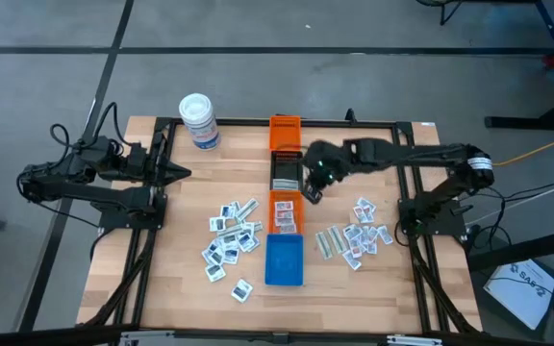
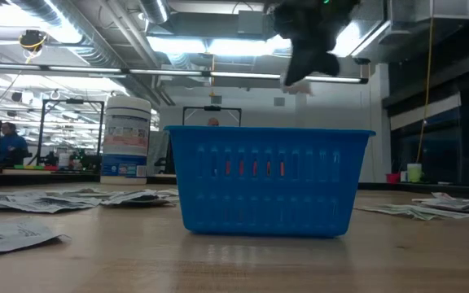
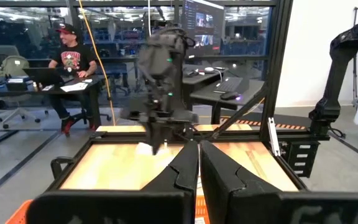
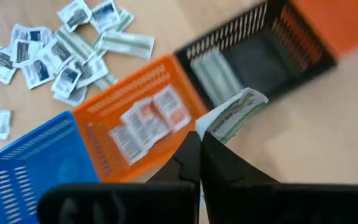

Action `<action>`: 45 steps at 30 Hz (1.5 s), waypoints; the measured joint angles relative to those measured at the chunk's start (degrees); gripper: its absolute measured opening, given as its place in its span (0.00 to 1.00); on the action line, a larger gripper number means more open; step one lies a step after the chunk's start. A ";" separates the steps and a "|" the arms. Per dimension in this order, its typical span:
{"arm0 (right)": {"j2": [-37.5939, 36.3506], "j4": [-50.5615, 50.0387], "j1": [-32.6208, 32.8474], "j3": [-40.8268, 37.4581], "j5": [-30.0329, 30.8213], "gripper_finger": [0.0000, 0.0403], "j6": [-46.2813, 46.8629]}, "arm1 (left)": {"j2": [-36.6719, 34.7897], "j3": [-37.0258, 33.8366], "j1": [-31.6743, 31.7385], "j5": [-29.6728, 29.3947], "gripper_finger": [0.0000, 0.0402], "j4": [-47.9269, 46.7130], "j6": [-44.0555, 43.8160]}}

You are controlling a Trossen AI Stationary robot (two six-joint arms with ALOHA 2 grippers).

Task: Pick & Place First Aid Supplies
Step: Put the green bandage into the black bin

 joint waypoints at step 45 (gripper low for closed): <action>27.33 4.00 -14.03 12.35 -17.26 0.49 -19.54 | -0.01 -0.01 -0.01 0.02 0.03 0.00 -0.01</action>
